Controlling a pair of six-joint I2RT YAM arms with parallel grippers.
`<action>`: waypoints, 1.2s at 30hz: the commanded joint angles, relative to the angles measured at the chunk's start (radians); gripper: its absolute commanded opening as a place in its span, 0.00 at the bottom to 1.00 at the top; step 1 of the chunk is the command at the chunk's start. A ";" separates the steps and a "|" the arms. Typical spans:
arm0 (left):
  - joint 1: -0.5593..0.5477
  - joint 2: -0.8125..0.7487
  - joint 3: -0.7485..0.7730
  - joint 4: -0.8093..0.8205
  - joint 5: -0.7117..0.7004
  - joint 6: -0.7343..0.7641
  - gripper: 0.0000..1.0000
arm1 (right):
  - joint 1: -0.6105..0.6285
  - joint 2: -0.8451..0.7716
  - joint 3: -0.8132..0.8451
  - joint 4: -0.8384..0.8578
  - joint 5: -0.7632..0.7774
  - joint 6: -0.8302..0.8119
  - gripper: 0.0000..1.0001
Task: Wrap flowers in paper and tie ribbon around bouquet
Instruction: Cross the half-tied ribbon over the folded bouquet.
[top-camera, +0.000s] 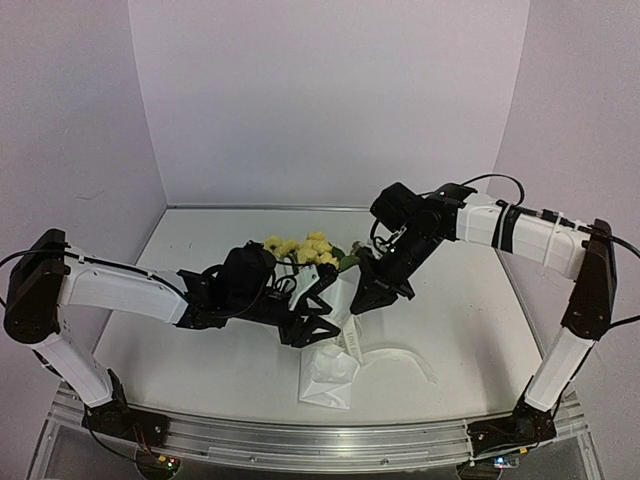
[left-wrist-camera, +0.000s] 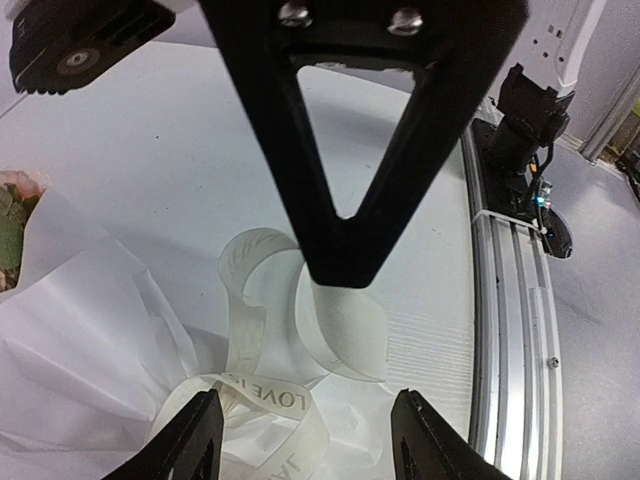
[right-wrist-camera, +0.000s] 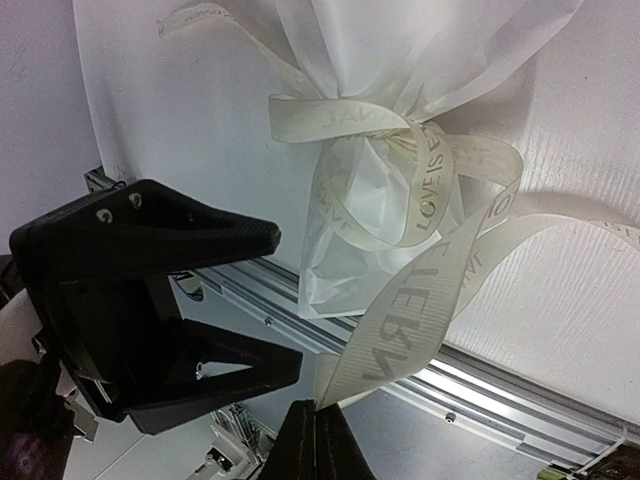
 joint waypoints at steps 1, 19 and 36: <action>-0.010 -0.019 0.029 0.049 0.083 -0.013 0.60 | 0.016 0.000 0.039 -0.015 0.021 0.017 0.02; -0.042 0.085 0.100 0.036 0.007 -0.097 0.39 | 0.062 0.024 0.058 -0.014 0.063 0.091 0.02; -0.103 0.080 0.159 -0.092 -0.360 -0.367 0.52 | 0.017 -0.187 -0.334 0.178 0.348 -0.171 0.33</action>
